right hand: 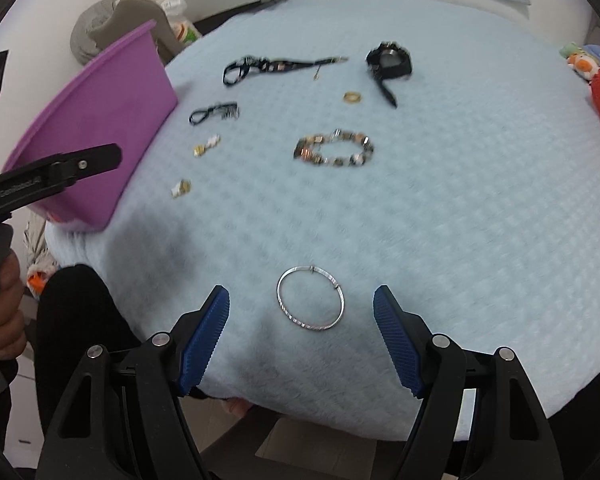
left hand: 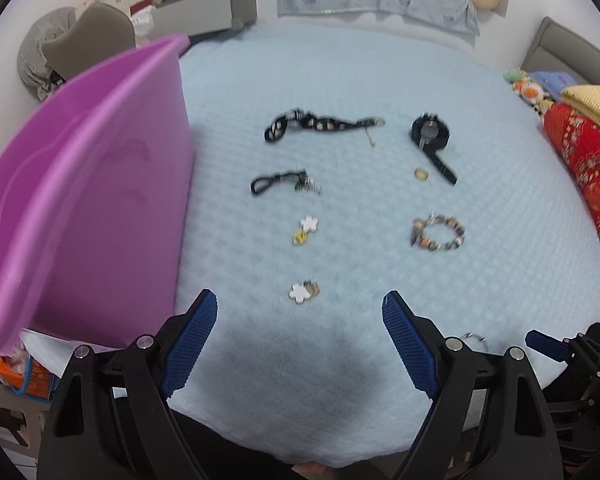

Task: Organize jewelry
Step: 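Move both grippers away from the tub back over the bed, then close the right gripper on the engraved silver bangle while the left grasps a white flower charm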

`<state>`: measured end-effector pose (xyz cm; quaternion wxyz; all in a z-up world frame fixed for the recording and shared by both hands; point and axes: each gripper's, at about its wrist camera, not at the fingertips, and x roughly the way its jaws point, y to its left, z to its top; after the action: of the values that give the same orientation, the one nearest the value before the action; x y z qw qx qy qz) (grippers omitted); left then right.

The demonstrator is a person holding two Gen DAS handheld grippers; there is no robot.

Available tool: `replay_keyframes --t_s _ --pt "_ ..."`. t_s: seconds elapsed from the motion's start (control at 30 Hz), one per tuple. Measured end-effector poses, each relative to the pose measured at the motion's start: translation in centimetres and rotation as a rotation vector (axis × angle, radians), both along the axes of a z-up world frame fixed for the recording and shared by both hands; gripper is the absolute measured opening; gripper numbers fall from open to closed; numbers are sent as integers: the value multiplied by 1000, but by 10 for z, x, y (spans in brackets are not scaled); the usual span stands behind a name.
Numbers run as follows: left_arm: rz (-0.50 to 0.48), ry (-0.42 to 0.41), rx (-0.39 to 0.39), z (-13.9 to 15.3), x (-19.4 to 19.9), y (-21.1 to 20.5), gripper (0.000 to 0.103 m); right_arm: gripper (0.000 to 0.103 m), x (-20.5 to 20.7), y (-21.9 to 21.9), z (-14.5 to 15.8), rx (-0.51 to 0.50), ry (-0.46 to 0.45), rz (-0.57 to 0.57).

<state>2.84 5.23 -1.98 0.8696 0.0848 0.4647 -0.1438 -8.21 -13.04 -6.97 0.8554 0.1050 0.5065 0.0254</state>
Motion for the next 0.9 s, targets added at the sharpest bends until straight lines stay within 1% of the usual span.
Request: replay_keyframes --t_s 0.17,0.23,0.4,0.67,0.9 --pt "-4 32 5 -30 7 1 83 71 4 -1 -23 24 47 -15" --pt "-8 47 1 -43 11 1 83 71 7 -2 -29 19 57 -21" --pt "-35 70 12 -66 21 -3 83 71 11 1 -40 -4 77 -21" --pt "-55 78 11 -79 36 -8 83 71 12 0 -44 -25 73 -43" --pt "-88 93 15 -92 51 -11 83 71 14 7 -49 -86 79 -29"
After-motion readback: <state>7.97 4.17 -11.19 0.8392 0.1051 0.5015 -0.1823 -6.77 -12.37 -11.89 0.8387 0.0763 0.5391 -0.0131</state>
